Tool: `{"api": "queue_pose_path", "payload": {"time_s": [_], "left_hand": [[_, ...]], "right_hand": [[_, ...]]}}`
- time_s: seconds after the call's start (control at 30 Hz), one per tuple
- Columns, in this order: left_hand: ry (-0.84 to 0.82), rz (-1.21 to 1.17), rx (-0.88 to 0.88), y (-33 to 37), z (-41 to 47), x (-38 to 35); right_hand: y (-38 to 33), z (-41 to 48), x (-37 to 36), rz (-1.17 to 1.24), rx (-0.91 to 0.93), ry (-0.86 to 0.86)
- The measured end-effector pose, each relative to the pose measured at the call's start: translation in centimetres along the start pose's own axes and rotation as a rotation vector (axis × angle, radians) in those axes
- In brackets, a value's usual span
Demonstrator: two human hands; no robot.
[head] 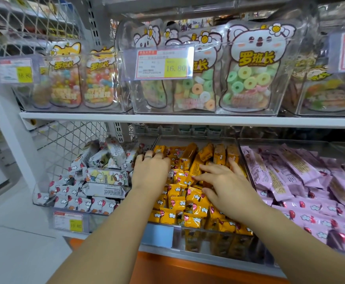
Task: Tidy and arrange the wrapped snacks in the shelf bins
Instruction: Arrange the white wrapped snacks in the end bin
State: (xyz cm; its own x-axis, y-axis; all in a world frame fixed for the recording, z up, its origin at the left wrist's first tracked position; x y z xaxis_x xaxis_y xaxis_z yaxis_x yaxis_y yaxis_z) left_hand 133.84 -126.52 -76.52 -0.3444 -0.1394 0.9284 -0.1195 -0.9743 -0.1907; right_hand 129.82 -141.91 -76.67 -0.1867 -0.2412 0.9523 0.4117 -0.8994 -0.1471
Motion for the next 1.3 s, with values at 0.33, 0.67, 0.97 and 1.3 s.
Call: {"api": "queue_pose_path", "payload": {"time_s": [0.33, 0.67, 0.97, 1.3], "left_hand": [[0.383, -0.311, 0.016, -0.3, -2.4, 4.2], [0.547, -0.956, 0.168, -2.8, -8.5, 5.0], [0.702, -1.109, 0.448, -11.0, -11.8, 4.2], [0.37, -0.714, 0.429, -13.9, -12.5, 0.5]], "right_hand": [[-0.5, -0.2, 0.5, 0.066, -0.017, 0.043], [-5.4, 0.5, 0.8, 0.353, 0.0, 0.124], [-12.7, 1.9, 1.3, 0.491, 0.093, 0.32], [-18.2, 6.8, -0.3, 0.278, 0.142, 0.491]]}}
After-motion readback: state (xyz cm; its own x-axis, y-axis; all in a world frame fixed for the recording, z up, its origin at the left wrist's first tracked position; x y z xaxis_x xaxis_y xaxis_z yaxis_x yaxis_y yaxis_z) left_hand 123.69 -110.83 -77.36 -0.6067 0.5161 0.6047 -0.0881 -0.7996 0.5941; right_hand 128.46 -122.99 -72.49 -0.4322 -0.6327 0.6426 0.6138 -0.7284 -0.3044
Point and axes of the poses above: each hand's wrist, its own z-axis towards the middle knuckle, its own x-axis out of the back of the hand, y = z × x, the point moved 6 cm from there along z, towards the middle knuckle, and after that the axes turned 4 degrees about -x, right-handed, at the moved point
